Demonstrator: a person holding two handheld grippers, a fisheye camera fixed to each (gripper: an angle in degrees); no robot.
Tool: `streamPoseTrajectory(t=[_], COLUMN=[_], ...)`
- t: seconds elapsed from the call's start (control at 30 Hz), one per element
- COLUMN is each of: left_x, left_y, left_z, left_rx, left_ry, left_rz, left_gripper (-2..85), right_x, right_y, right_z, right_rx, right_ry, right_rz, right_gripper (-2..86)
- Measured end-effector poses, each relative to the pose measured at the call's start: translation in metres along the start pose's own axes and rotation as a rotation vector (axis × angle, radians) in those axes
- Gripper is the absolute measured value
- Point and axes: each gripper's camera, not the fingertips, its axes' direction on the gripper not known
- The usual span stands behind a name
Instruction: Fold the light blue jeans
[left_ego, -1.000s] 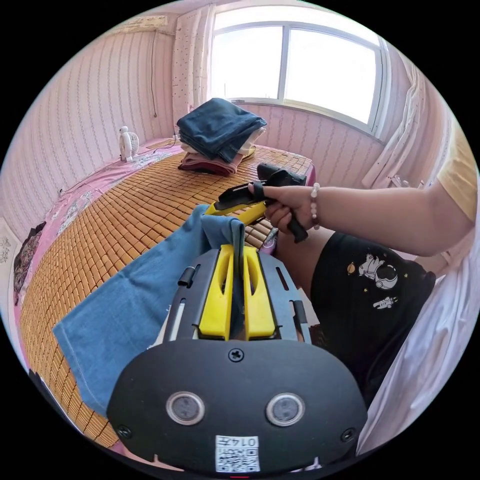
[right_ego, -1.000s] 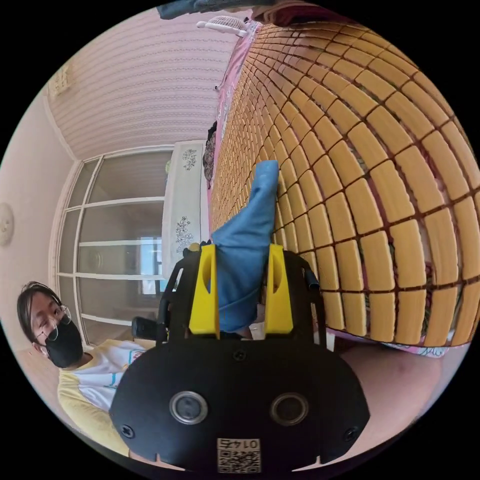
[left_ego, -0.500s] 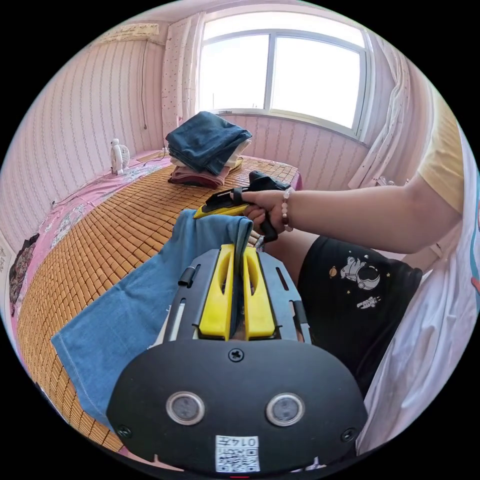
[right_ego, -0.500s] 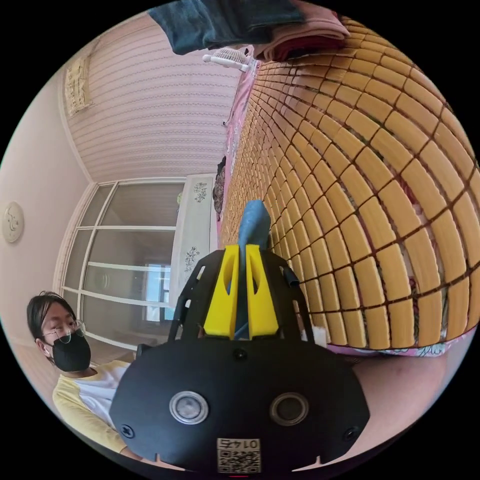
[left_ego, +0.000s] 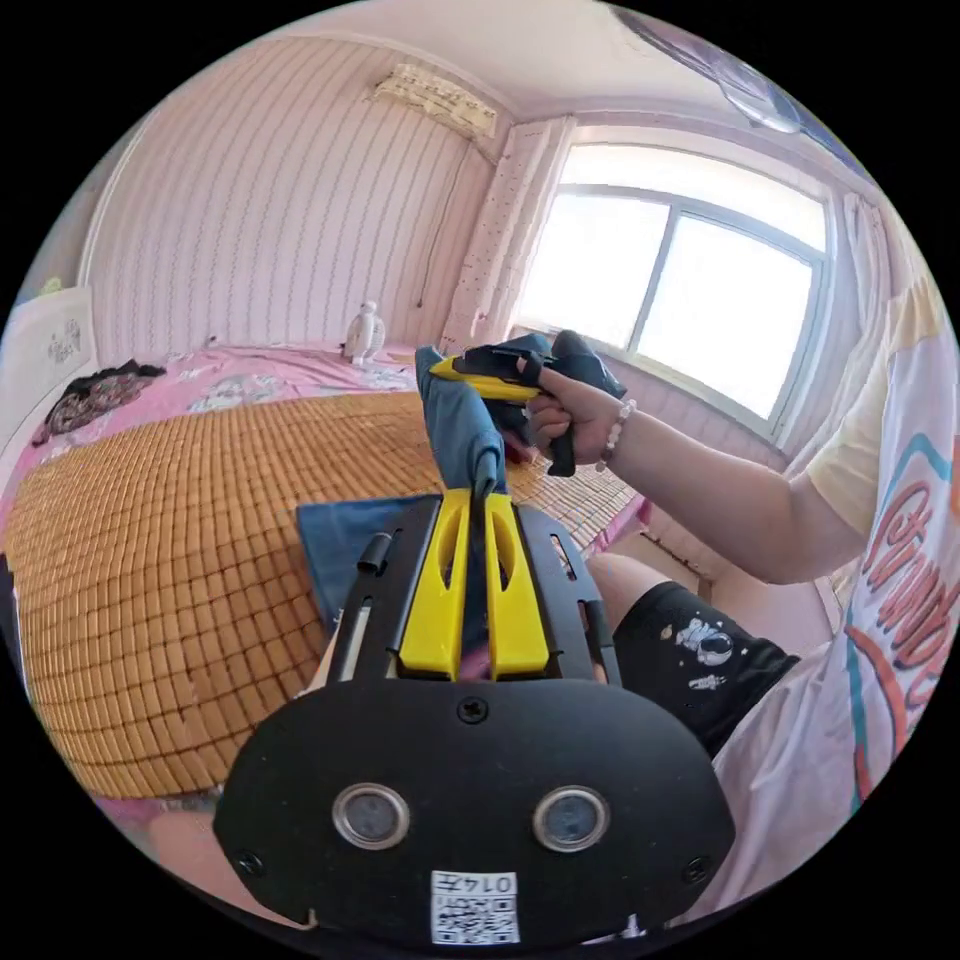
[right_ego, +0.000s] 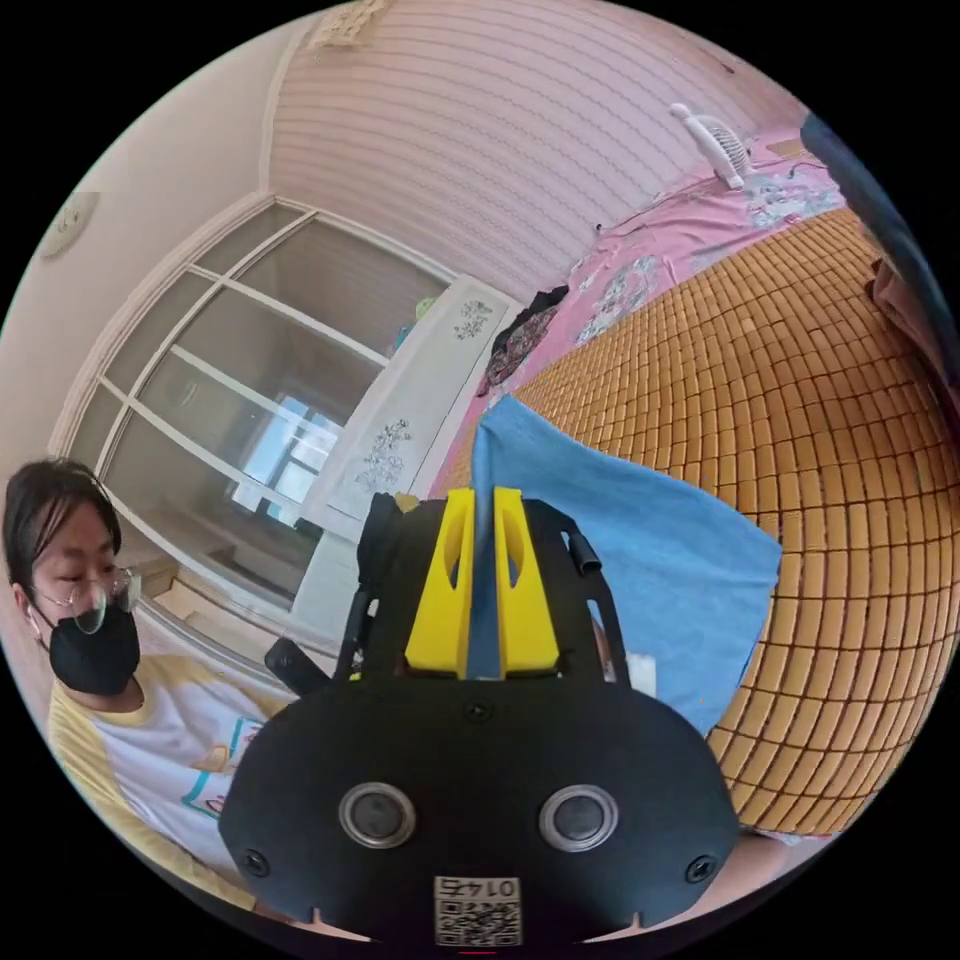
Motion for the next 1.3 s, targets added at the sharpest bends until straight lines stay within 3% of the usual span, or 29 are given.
streamPoseTrajectory(t=[0.07,0.2,0.37,0.53,0.67,0.93,1.1,1.3], left_x=[-0.028,-0.066,-0.073,-0.071,-0.08,-0.091,-0.111,-0.157], left_y=[0.017,0.045,0.037,0.021,0.025,0.037,0.026,0.009], left_z=[-0.011,-0.034,-0.014,0.026,0.055,0.06,0.024,-0.011], left_rx=[-0.08,-0.127,-0.166,-0.278,-0.459,-0.551,-0.459,-0.222], left_ry=[-0.038,-0.123,-0.158,-0.2,-0.228,-0.22,-0.098,-0.131], left_rz=[-0.126,-0.298,-0.239,-0.099,-0.089,-0.049,-0.172,-0.258], left_gripper=[3.3,4.2,5.6,6.7,4.2,-0.7,1.6,9.3], right_x=[0.001,-0.005,-0.021,-0.016,0.015,0.032,0.046,0.113], right_y=[0.015,0.06,0.148,0.205,0.242,0.281,0.275,0.266], right_z=[0.072,0.108,0.148,0.167,0.219,0.256,0.247,0.214], right_rx=[-0.154,-0.18,-0.407,-0.494,-0.666,-0.707,-0.578,-0.099], right_ry=[0.02,0.108,0.356,0.574,0.738,0.731,0.589,0.563], right_rz=[-0.031,-0.116,-0.284,-0.323,-0.328,-0.386,-0.284,-0.005], right_gripper=[5.9,6.1,7.8,9.5,3.2,0.7,6.0,15.6])
